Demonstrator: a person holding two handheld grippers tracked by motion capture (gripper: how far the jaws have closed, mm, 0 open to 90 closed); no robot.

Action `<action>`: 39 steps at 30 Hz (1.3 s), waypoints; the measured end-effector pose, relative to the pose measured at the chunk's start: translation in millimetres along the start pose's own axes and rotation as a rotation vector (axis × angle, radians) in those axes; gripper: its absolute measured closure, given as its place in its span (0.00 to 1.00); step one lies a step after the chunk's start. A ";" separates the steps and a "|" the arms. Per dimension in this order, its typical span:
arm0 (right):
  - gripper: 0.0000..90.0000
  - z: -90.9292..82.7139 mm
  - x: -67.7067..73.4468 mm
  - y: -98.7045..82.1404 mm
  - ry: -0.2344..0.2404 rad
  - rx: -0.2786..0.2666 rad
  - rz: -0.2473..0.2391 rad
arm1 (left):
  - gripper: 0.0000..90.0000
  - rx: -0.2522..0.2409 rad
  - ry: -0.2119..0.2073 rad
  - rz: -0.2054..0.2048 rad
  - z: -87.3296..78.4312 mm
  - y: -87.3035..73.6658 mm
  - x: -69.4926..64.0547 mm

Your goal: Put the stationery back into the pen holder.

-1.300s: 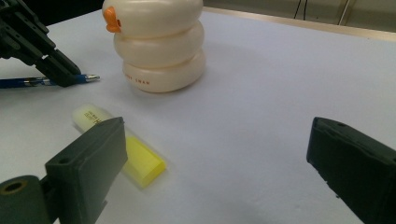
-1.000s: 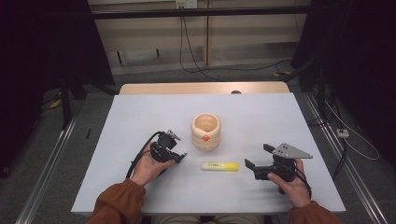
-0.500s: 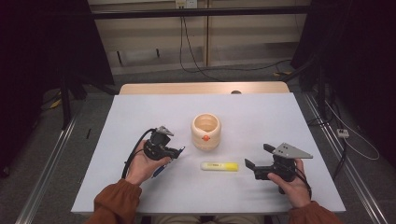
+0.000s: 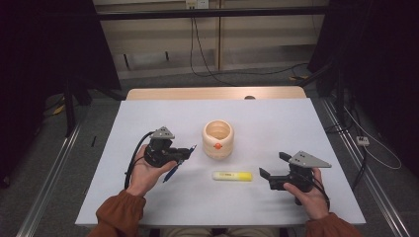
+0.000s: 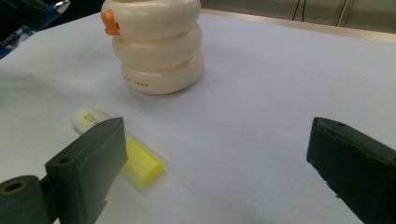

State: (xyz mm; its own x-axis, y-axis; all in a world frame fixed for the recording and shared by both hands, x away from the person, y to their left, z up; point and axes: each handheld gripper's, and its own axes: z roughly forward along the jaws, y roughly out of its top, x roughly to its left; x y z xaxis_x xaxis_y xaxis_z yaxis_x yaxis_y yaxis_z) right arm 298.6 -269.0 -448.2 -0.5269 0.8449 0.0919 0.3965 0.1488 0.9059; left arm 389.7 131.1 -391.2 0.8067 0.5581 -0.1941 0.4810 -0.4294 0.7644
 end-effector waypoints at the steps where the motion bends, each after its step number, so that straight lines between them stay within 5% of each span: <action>1: 0.05 -0.1 -0.1 0.0 -0.001 0.001 -0.002 | 0.90 -0.008 -0.001 0.004 -1.3 0.8 -1.0; 14: 0.05 -0.2 0.1 0.2 -0.003 0.000 -0.003 | 0.90 -0.134 0.056 0.053 -11.5 13.1 -10.9; 24: 0.05 -0.6 -0.3 0.5 -0.008 -0.004 0.002 | 0.89 -0.220 0.061 0.072 -18.9 30.6 -16.3; 39: 0.05 -1.2 -0.8 0.3 -0.007 -0.004 0.002 | 0.89 -0.302 0.050 0.097 -7.1 56.3 -23.1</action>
State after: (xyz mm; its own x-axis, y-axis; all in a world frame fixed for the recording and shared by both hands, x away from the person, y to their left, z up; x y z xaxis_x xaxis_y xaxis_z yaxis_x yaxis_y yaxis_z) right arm 298.3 -270.3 -447.5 -0.5210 0.8487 0.0911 0.3943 0.1447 0.9075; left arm 395.8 99.1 -339.3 0.8223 0.5624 -0.0863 0.2728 -0.2565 0.9272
